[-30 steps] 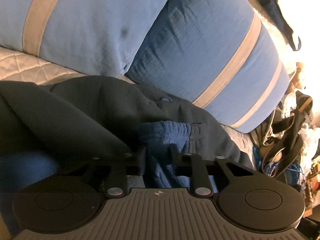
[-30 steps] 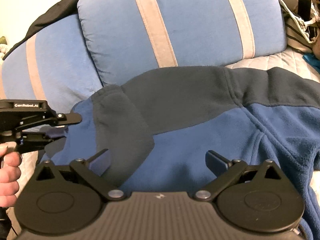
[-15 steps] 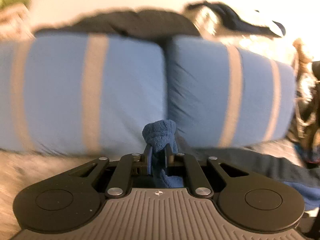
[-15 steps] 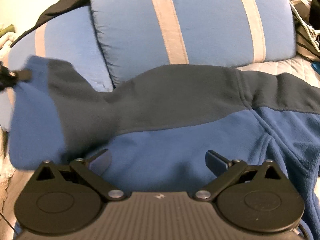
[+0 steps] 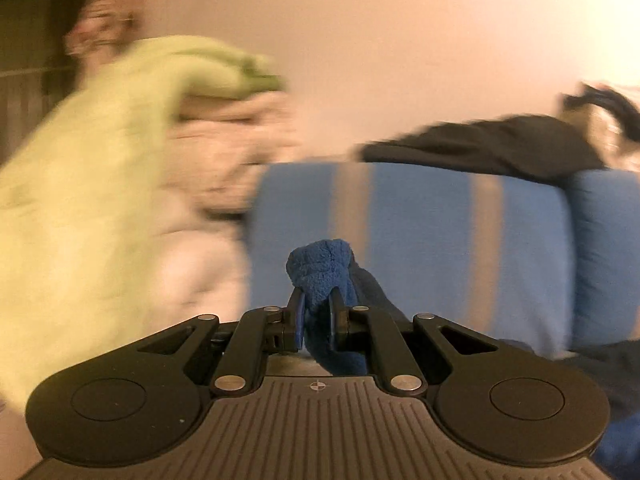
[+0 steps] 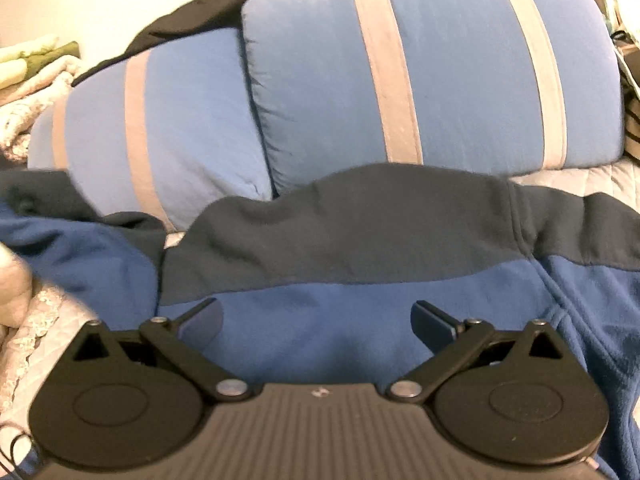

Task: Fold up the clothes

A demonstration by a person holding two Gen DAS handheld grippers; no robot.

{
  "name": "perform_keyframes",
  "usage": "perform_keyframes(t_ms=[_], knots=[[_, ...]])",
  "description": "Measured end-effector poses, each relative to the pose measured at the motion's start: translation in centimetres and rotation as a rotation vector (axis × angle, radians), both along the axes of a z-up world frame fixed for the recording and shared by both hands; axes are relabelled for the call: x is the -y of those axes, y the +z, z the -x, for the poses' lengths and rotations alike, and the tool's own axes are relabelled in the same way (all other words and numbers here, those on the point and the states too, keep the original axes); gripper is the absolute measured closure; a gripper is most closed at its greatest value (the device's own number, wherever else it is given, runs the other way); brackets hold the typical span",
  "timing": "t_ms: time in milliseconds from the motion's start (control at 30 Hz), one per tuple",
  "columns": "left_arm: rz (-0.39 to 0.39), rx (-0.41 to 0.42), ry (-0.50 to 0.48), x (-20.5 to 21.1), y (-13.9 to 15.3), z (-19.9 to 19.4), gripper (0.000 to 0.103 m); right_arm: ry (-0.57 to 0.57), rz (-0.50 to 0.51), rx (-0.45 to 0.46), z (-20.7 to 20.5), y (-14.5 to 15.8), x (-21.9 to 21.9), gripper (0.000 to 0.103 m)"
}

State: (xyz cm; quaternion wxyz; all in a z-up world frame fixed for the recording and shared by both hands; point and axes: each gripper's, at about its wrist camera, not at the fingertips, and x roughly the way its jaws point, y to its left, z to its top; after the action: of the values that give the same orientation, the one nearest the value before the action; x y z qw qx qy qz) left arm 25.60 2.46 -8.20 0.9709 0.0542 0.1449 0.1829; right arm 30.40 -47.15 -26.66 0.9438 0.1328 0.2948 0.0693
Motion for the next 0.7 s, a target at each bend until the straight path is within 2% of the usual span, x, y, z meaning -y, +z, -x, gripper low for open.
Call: perform_keyframes(t_ms=[100,267,333,433,533,633,667,700], knots=[[0.032,0.027,0.169,-4.4,-2.9,4.3,0.092,-0.001,-0.048,0.01,0.4,0.4,0.5,0.0],[0.088,0.071,0.457,-11.7,-8.1,11.5,0.092,-0.011,-0.054,-0.003,0.3,0.5,0.6,0.0],[0.157,0.006,0.546,-14.9,-11.7,13.5,0.091,-0.012,-0.052,-0.016,0.2,0.4,0.5,0.0],[0.33,-0.054,0.658,-18.5,-16.7,16.2,0.091,-0.014,-0.046,-0.036,0.1,0.1,0.4,0.0],[0.382,-0.071,0.706,-19.1,-19.3,17.8,0.088,-0.011,-0.043,-0.053,0.1,-0.1,0.3,0.0],[0.405,-0.066,0.705,-19.1,-20.2,18.6,0.085,-0.006,-0.035,-0.062,0.1,-0.3,0.3,0.0],[0.408,-0.066,0.711,-19.2,-19.9,18.4,0.079,-0.006,-0.031,-0.066,0.1,-0.3,0.3,0.0],[0.409,-0.069,0.733,-19.4,-19.8,18.4,0.065,-0.005,-0.028,-0.069,0.1,-0.4,0.2,0.0]])
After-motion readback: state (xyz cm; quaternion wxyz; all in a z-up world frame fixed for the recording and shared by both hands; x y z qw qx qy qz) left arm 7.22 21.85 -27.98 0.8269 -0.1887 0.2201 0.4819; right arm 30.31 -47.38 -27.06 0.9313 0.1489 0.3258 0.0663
